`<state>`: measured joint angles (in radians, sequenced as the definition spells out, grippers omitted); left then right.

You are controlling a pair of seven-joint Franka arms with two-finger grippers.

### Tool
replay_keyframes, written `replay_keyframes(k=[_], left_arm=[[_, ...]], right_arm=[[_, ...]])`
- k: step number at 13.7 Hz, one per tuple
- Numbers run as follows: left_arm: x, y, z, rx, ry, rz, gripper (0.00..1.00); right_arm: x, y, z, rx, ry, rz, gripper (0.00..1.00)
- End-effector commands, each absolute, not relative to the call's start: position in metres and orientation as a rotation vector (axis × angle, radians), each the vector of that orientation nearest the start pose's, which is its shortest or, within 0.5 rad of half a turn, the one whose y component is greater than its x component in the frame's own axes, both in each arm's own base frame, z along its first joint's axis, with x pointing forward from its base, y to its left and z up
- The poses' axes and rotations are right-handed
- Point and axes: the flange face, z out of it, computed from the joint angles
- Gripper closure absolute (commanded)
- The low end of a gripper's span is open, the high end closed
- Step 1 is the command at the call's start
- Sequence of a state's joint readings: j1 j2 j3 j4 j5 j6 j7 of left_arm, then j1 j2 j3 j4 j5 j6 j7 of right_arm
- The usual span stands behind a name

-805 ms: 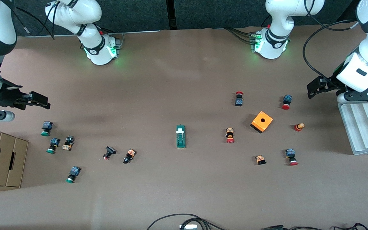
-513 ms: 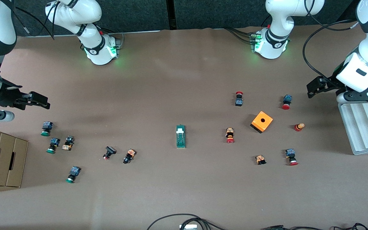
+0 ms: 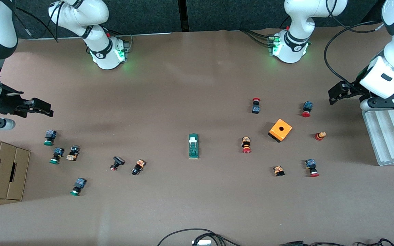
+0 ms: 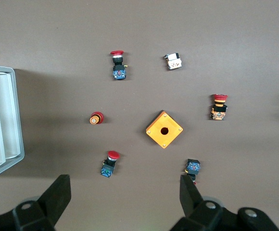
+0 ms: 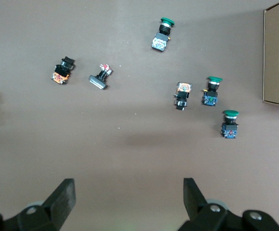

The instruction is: Close load switch with both arms

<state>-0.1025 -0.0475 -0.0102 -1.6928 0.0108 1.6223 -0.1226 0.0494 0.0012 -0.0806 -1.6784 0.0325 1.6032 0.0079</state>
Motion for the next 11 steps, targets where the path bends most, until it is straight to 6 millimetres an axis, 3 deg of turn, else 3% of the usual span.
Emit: replay_keyframes(k=[1, 7, 11], left_arm=[[0.537, -0.06, 0.604, -3.118, -0.025, 0.034, 0.0], [0.542, -0.059, 0.609, -3.117, -0.016, 0.017, 0.0], [0.539, -0.079, 0.611, -3.117, -0.105, 0.077, 0.0]], right_arm=[[0.558, -0.022, 0.57, -3.119, 0.079, 0.145, 0.0], [0.56, -0.019, 0.566, -3.123, 0.091, 0.155, 0.0], [0.568, -0.015, 0.549, -3.131, 0.059, 0.194, 0.0]])
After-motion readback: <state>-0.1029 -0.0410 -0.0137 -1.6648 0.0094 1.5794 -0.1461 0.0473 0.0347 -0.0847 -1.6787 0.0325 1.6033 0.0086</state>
